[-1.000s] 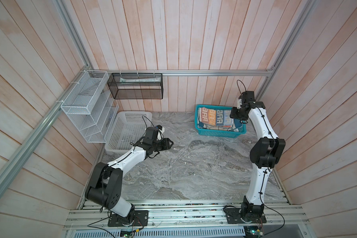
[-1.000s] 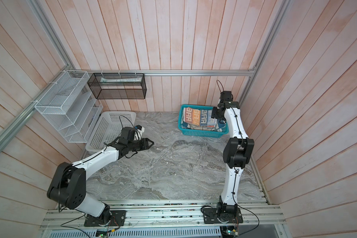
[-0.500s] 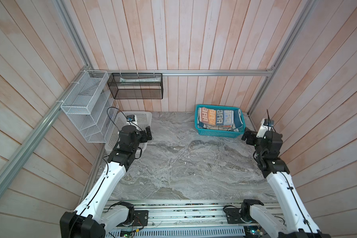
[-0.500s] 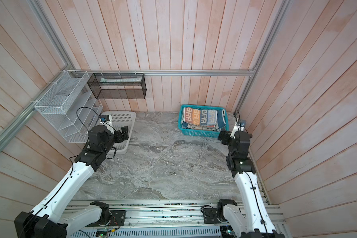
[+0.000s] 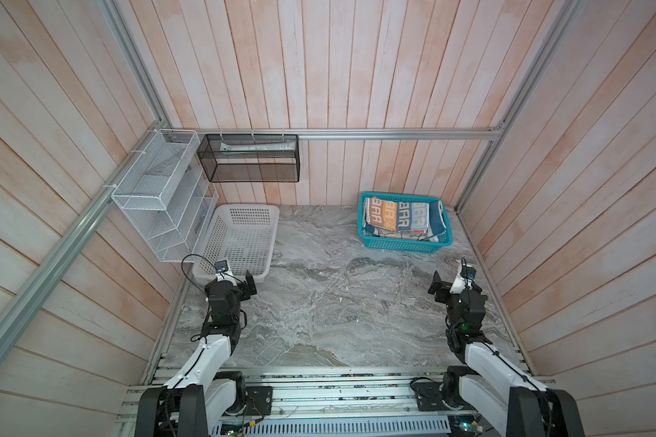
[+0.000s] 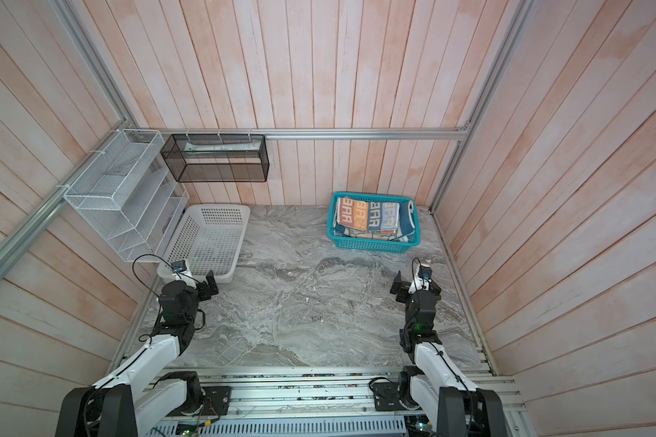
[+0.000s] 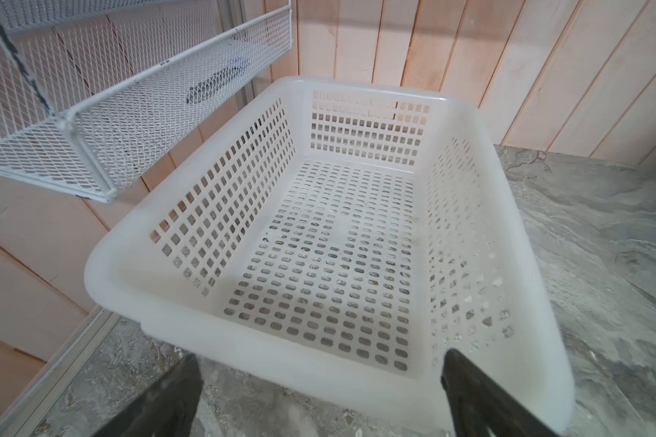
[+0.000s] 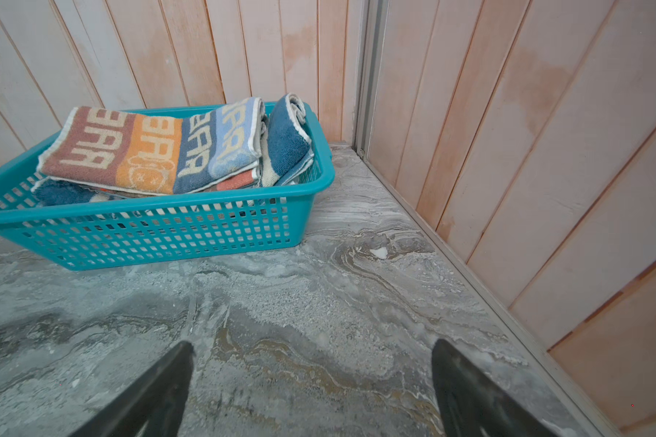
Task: Fold and stack the towels
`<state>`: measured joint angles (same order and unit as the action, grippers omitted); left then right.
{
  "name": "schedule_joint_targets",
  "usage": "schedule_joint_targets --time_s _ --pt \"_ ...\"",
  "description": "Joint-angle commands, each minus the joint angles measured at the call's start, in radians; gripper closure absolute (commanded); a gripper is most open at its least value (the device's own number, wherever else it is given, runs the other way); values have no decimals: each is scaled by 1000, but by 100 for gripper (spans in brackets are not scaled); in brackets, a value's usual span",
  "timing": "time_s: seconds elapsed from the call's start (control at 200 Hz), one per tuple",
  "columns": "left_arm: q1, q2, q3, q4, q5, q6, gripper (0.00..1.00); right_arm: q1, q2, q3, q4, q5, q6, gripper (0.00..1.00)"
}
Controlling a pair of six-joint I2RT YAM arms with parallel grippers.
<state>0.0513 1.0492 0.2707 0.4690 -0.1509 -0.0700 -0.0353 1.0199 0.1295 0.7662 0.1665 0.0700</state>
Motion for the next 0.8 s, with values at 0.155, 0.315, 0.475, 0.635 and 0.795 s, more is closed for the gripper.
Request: schedule_joint_targets --time_s 0.155,0.315,0.475,0.635,0.795 --pt "13 167 -42 408 92 -1 0 -15 252 -41 485 -71 7 2" --pt "14 232 -94 579 97 8 0 -15 301 -32 520 -127 -22 2" --pt "13 343 -68 664 153 -1 0 -13 422 -50 669 -93 -17 2" --pt "9 481 -20 695 213 19 0 -4 494 -5 649 -77 -23 2" --pt "0 491 23 629 233 42 0 14 491 94 463 48 7 2"
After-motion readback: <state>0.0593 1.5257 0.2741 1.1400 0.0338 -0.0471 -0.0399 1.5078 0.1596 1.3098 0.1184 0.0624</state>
